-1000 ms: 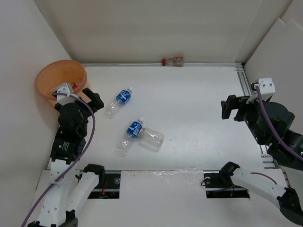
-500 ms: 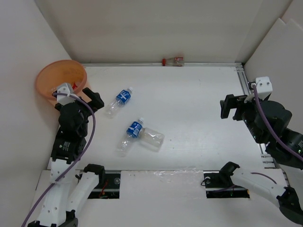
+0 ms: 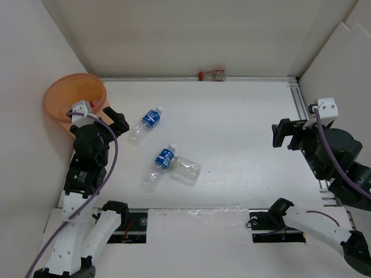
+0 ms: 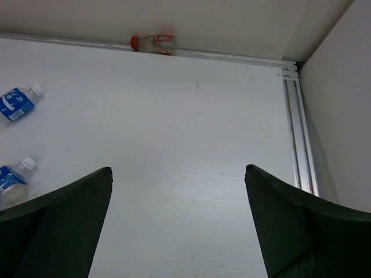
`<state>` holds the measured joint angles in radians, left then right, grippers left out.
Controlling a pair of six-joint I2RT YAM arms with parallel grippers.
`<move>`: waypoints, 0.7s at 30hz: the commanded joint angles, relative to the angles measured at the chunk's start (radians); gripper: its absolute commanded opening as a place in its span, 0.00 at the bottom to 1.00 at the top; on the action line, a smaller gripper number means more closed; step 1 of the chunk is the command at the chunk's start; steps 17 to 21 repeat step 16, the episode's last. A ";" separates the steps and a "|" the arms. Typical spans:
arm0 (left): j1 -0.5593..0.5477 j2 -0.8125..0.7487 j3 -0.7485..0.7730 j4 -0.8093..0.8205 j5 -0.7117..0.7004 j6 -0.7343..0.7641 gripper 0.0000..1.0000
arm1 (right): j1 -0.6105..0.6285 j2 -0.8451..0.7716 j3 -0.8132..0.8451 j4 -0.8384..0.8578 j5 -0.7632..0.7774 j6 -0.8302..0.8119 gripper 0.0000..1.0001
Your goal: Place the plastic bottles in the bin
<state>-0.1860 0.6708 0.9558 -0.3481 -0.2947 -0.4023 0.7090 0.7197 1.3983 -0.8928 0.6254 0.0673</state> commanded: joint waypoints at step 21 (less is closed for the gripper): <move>-0.004 -0.019 -0.017 0.038 0.017 -0.007 1.00 | 0.021 0.044 0.019 0.038 0.020 -0.012 1.00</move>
